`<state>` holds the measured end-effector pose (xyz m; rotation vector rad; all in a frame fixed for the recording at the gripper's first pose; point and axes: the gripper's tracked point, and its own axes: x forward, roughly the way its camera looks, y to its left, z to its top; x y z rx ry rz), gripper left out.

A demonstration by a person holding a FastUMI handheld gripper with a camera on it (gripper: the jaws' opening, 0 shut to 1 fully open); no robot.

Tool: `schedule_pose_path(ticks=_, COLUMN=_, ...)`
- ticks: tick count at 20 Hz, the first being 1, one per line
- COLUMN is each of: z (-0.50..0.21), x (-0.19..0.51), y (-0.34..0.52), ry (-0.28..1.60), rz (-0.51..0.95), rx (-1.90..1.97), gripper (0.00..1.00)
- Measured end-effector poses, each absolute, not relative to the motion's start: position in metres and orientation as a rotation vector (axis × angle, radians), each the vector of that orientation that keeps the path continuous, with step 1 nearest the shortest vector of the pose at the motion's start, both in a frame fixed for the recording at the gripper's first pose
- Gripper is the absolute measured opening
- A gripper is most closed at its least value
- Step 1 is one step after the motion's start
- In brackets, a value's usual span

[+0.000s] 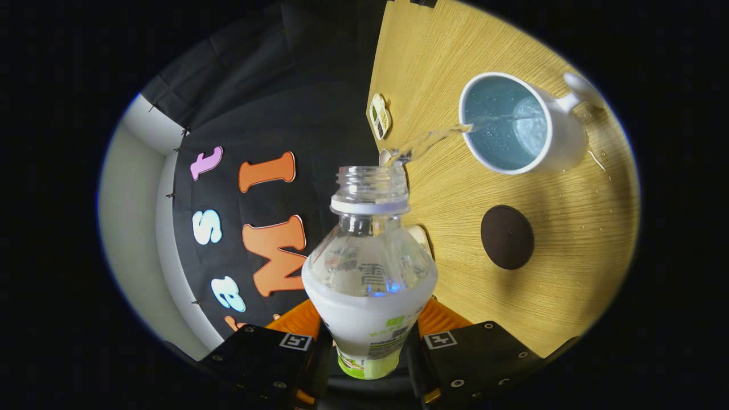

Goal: Take the bottle from table, then pour the juice into the cup, finally place the bottle on the coaster

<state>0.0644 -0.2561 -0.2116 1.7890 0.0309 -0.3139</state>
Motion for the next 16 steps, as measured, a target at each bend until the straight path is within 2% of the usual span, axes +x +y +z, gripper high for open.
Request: schedule_pose_path(ticks=16, z=-0.2066, x=0.0687, y=-0.2567, ry=0.031, rz=-0.314, rx=1.84, gripper=0.57)
